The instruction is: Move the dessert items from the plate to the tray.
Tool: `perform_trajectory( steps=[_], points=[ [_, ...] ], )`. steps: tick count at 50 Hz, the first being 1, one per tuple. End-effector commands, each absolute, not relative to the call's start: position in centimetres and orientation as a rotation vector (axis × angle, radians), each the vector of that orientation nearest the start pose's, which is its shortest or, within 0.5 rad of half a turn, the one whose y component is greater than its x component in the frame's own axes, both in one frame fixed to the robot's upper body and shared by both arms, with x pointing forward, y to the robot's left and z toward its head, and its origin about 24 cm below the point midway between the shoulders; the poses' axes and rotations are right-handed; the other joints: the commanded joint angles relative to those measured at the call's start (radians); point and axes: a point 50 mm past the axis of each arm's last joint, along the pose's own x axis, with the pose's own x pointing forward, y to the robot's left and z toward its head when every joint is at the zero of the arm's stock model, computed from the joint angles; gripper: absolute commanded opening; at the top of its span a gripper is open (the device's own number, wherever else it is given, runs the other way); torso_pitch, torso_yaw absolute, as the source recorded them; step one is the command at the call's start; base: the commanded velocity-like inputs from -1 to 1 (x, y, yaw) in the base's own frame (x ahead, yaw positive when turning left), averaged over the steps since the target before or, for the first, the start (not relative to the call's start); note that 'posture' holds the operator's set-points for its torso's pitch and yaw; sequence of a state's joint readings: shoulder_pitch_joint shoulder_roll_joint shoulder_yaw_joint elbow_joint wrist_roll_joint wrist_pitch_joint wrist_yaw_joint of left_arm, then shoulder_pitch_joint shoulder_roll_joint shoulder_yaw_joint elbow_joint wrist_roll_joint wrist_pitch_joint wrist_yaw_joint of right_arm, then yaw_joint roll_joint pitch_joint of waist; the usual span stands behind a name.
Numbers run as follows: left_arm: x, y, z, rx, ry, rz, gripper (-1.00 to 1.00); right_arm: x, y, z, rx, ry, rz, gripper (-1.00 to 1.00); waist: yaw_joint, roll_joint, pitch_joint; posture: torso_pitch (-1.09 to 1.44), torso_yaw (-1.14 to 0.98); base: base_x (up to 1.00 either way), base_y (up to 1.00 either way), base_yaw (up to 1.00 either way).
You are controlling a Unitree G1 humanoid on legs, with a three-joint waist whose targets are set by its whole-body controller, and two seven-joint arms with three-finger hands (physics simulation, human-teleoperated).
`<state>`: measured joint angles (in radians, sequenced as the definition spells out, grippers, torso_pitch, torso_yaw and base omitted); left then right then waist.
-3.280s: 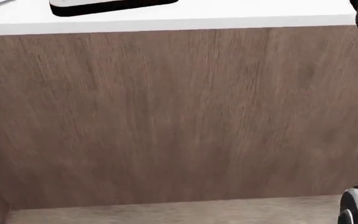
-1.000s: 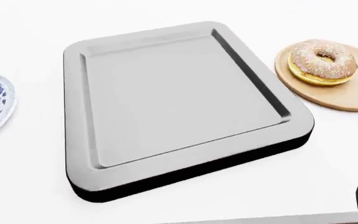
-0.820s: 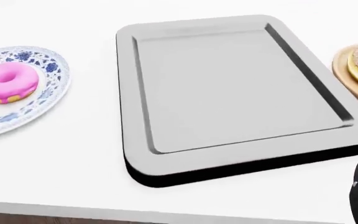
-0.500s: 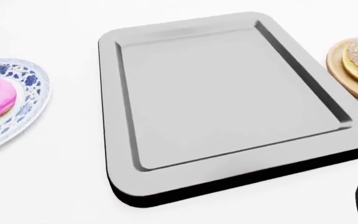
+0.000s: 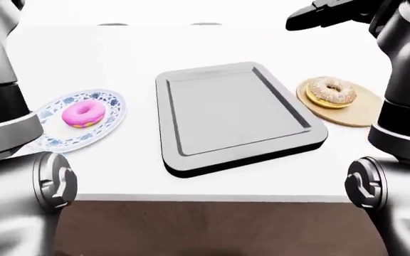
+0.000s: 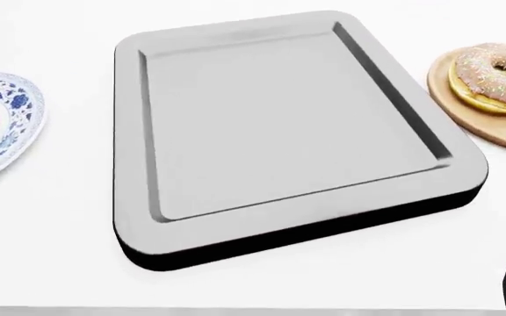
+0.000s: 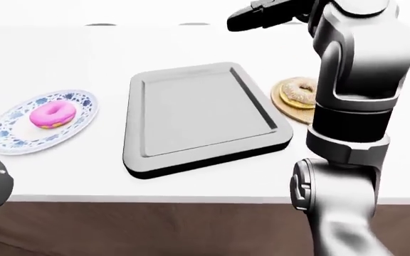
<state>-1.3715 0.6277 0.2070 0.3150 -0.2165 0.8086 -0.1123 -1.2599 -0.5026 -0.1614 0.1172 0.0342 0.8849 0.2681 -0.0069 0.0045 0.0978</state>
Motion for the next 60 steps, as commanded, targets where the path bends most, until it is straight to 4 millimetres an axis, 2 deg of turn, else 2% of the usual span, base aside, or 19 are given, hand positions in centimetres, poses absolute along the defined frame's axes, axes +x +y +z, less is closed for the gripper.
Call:
perform_trajectory(
  steps=[1,5,8,14,19,24,27,32,37,48,60],
  points=[
    [32.4,23.4,42.6,0.088,-0.446,0.072,1.00,33.0,-19.0,39.5,-0.257,-0.382,0.056,1.00,0.007,-0.005,-0.048,0.00,0.00,0.00,0.00,0.00],
    [32.3,23.5,42.9,0.090,-0.451,0.074,1.00,33.5,-19.4,40.9,-0.285,-0.379,0.030,1.00,0.001,0.008,-0.041,0.00,0.00,0.00,0.00,0.00],
    [32.5,23.5,43.0,0.093,-0.452,0.077,1.00,34.7,-20.2,41.3,-0.283,-0.338,0.002,1.00,-0.003,0.011,-0.042,0.00,0.00,0.00,0.00,0.00],
    [32.8,23.5,43.3,0.093,-0.455,0.076,1.00,37.4,-20.2,42.7,-0.339,-0.305,-0.006,1.00,-0.008,0.016,-0.050,0.00,0.00,0.00,0.00,0.00],
    [32.8,23.5,43.5,0.082,-0.457,0.076,1.00,38.6,-20.3,42.7,-0.360,-0.283,-0.024,1.00,-0.010,0.020,-0.055,0.00,0.00,0.00,0.00,0.00],
    [32.7,23.4,43.6,0.076,-0.451,0.065,1.00,39.4,-21.6,40.9,-0.382,-0.238,-0.089,1.00,-0.006,0.018,-0.055,0.00,0.00,0.00,0.00,0.00],
    [32.6,23.3,43.6,0.077,-0.449,0.062,1.00,39.7,-22.7,39.8,-0.460,-0.207,-0.154,1.00,-0.002,0.014,-0.058,0.00,0.00,0.00,0.00,0.00],
    [32.7,23.0,43.7,0.078,-0.452,0.053,1.00,40.4,-23.5,37.6,-0.535,-0.135,-0.223,1.00,0.002,0.011,-0.062,0.00,0.00,0.00,0.00,0.00],
    [32.5,23.2,43.5,0.078,-0.450,0.050,1.00,40.5,-24.4,36.2,-0.590,-0.083,-0.293,1.00,0.004,0.011,-0.067,0.00,0.00,0.00,0.00,0.00],
    [32.1,23.5,44.0,0.076,-0.454,0.055,1.00,40.8,-26.6,32.2,-0.598,0.061,-0.404,1.00,0.005,0.005,-0.070,0.00,0.00,0.00,0.00,0.00],
    [32.2,23.7,43.6,0.076,-0.448,0.059,1.00,40.1,-28.7,29.9,-0.656,0.247,-0.501,1.00,0.010,-0.001,-0.066,0.00,0.00,0.00,0.00,0.00]
  ],
)
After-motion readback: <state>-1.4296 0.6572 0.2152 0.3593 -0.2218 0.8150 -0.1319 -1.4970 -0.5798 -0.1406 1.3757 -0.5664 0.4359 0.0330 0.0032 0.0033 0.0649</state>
